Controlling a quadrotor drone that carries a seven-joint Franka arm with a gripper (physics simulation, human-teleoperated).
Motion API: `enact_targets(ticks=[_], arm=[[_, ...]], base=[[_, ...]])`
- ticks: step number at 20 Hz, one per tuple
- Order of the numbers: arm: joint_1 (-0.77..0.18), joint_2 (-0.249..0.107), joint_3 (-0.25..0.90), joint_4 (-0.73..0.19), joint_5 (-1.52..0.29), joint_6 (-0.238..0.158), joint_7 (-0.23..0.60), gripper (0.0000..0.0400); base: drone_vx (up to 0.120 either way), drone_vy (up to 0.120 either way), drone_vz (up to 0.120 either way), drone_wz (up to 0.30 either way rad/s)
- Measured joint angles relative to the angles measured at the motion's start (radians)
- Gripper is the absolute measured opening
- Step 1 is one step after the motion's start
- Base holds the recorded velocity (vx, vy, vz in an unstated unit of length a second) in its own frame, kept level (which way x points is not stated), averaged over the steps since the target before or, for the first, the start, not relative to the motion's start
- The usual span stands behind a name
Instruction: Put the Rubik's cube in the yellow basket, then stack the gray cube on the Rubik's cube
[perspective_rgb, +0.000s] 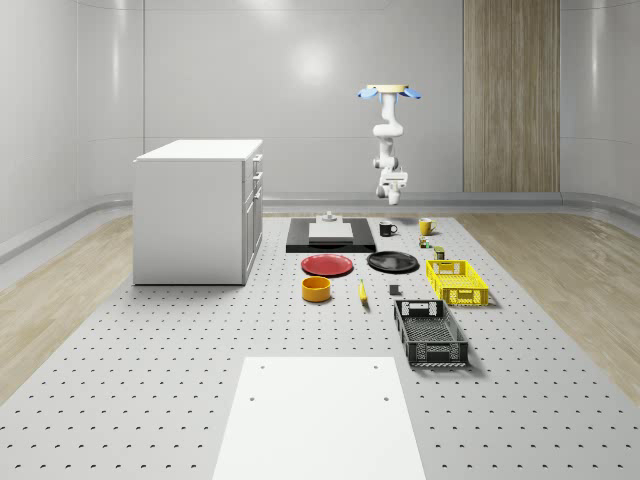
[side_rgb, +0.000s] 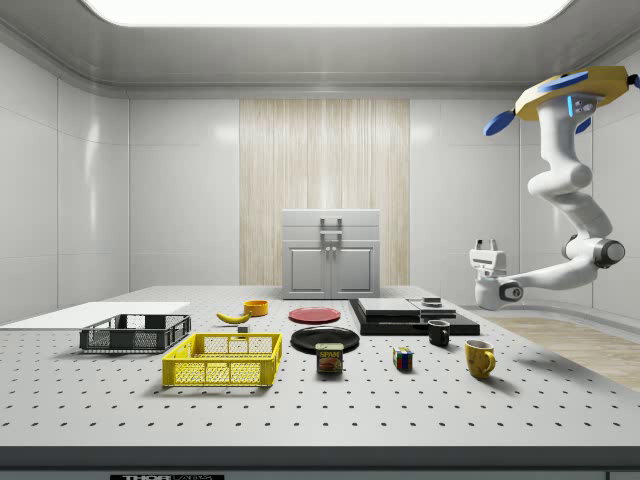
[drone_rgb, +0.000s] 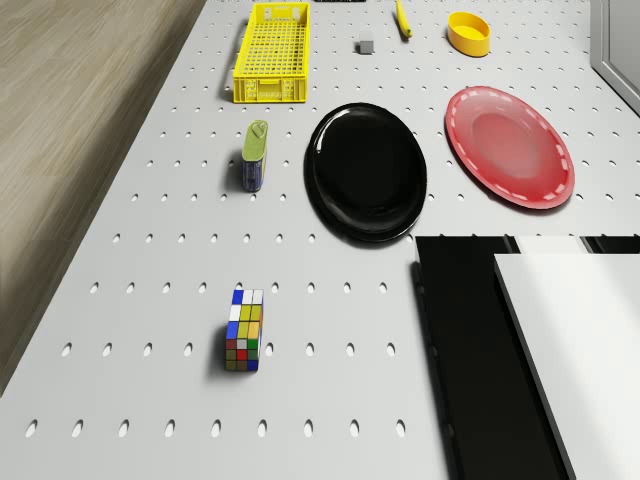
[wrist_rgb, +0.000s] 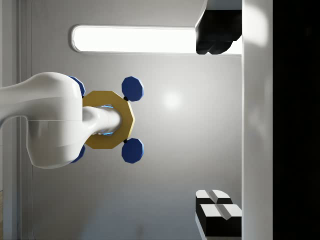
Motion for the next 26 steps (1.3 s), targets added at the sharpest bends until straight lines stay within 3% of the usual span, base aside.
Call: enact_targets(ticks=[12,26], arm=[[-0.002,-0.006,0.006,-0.006,-0.007,0.009,0.001,0.0400],[-0.020,-0.014,0.064,-0.016,-0.089,0.020,0.011,0.0400]], base=[[0.120,0.120,0.000,0.000],[0.120,0.003,0.000,0.000]])
